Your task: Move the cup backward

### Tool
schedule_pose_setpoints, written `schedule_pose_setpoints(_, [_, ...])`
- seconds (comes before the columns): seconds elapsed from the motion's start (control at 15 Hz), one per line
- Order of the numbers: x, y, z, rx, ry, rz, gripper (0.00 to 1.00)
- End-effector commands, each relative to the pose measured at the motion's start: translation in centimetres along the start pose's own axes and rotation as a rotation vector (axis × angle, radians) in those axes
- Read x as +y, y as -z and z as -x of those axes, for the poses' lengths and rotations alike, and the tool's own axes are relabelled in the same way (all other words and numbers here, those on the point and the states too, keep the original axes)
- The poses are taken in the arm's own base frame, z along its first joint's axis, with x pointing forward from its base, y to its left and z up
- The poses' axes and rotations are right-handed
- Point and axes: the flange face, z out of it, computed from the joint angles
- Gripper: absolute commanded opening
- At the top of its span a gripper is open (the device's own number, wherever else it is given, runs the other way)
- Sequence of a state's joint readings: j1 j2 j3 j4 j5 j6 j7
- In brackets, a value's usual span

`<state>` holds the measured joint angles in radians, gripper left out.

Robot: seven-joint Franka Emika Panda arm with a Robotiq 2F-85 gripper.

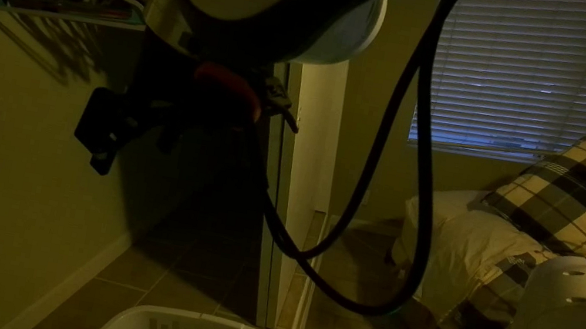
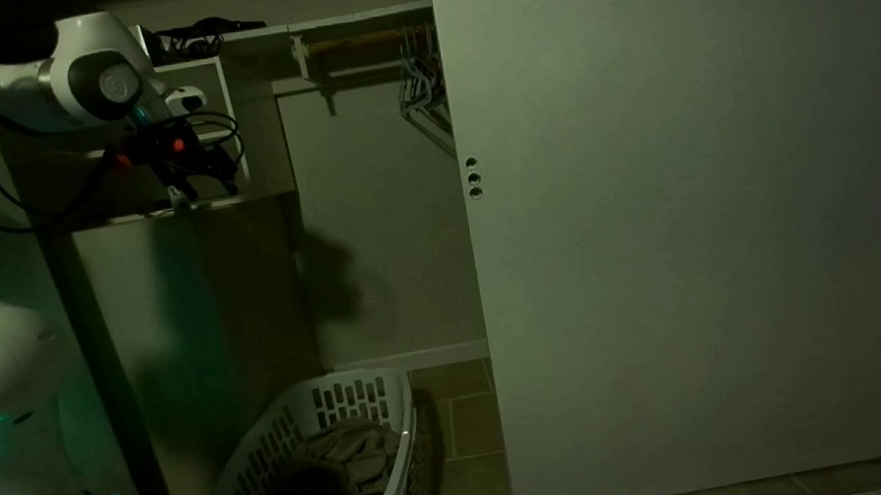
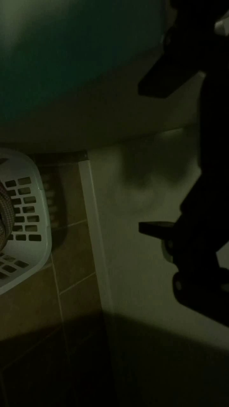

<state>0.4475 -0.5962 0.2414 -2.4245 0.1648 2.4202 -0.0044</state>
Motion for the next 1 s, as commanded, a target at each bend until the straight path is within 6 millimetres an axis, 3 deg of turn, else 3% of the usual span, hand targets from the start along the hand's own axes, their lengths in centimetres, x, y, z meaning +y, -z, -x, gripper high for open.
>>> schedule_pose_setpoints(0.0, [-0.7, 0.1, -0.3, 0.022, 0.017, -0.038, 1.0])
schedule_pose_setpoints(0.47, [-7.6, 0.9, -4.2, 0.205, 0.179, -0.306, 1.0])
schedule_pose_setpoints(0.93, [-10.4, -1.6, -8.6, 0.158, 0.294, -0.46, 1.0])
